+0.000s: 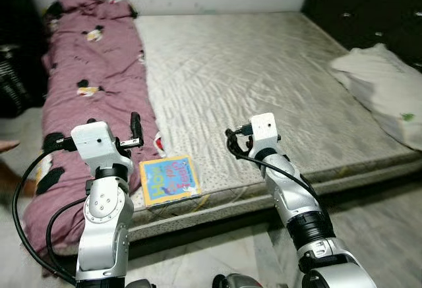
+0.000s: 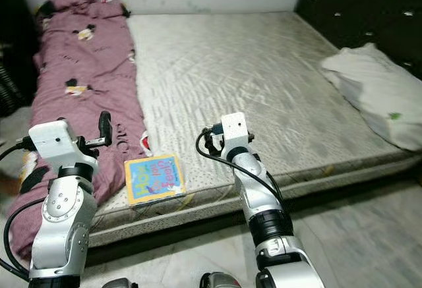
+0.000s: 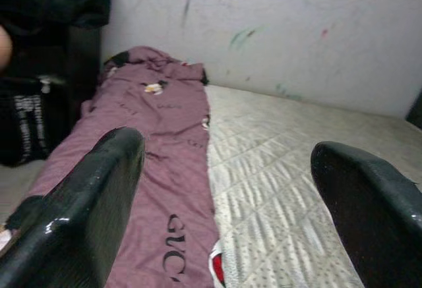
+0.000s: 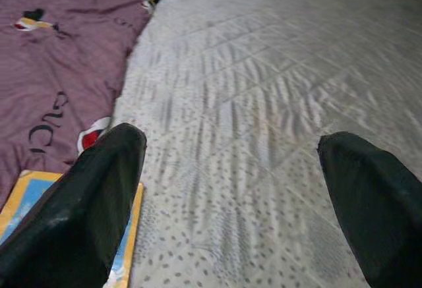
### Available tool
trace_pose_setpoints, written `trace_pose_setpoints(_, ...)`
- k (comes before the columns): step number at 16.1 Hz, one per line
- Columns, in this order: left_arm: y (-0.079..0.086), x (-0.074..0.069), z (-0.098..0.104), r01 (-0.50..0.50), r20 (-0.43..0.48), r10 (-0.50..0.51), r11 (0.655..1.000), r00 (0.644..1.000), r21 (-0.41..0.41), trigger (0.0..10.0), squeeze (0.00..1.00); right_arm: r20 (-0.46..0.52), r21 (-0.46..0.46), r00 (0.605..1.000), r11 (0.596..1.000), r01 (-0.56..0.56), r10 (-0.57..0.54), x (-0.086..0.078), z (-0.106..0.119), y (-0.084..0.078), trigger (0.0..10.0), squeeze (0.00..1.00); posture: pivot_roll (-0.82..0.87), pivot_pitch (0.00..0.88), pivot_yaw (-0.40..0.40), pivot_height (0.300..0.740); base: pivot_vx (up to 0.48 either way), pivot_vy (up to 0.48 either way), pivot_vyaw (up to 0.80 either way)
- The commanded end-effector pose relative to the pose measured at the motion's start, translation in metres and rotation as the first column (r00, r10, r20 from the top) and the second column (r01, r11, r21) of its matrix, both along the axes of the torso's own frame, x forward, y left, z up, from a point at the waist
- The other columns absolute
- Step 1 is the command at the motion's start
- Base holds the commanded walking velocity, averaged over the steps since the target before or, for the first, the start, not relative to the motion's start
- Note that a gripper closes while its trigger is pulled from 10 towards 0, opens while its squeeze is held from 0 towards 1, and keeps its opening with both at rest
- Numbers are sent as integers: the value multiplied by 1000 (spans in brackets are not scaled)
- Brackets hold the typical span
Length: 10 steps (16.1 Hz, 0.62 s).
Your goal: Clean up the room
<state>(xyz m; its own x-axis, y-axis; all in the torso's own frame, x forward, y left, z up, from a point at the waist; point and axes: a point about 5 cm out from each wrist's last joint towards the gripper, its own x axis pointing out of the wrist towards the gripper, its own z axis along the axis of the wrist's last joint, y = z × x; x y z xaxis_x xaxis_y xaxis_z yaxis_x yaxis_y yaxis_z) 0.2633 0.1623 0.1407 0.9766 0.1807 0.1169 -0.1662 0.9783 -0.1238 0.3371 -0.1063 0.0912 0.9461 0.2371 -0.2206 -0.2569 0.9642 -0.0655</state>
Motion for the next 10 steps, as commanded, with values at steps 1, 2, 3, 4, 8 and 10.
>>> trace_pose_setpoints(1,-1,-1,3,-1,13,1,1000,1000,-2,10000,0,11,-2,1000,1000,6,-6,2,3,-2,10000,0,102,3,-68,740,0,0,0)
trace_pose_setpoints(2,-1,-1,3,5,21,-5,1000,1000,-2,10000,0,8,-1,1000,1000,8,-8,2,3,-1,10000,0,101,4,-67,740,0,0,0)
trace_pose_setpoints(3,-1,-1,3,6,22,-6,1000,1000,-2,10000,0,2,-3,1000,1000,9,-9,2,2,-1,10000,0,101,4,-67,740,0,0,0)
trace_pose_setpoints(4,-1,-1,4,8,23,-8,1000,1000,-2,10000,0,-2,-5,1000,1000,13,-13,2,2,-2,10000,0,100,7,-67,740,0,0,-800)
trace_pose_setpoints(8,-2,-1,4,15,28,-15,1000,999,-5,10000,0,6,-5,1000,1000,13,-13,3,3,-3,10000,0,99,8,-68,740,0,0,-150)
trace_pose_setpoints(10,-2,-1,5,21,33,-21,1000,999,-5,10000,0,6,-5,1000,1000,13,-13,3,3,-2,10000,0,99,10,-66,740,120,0,0)
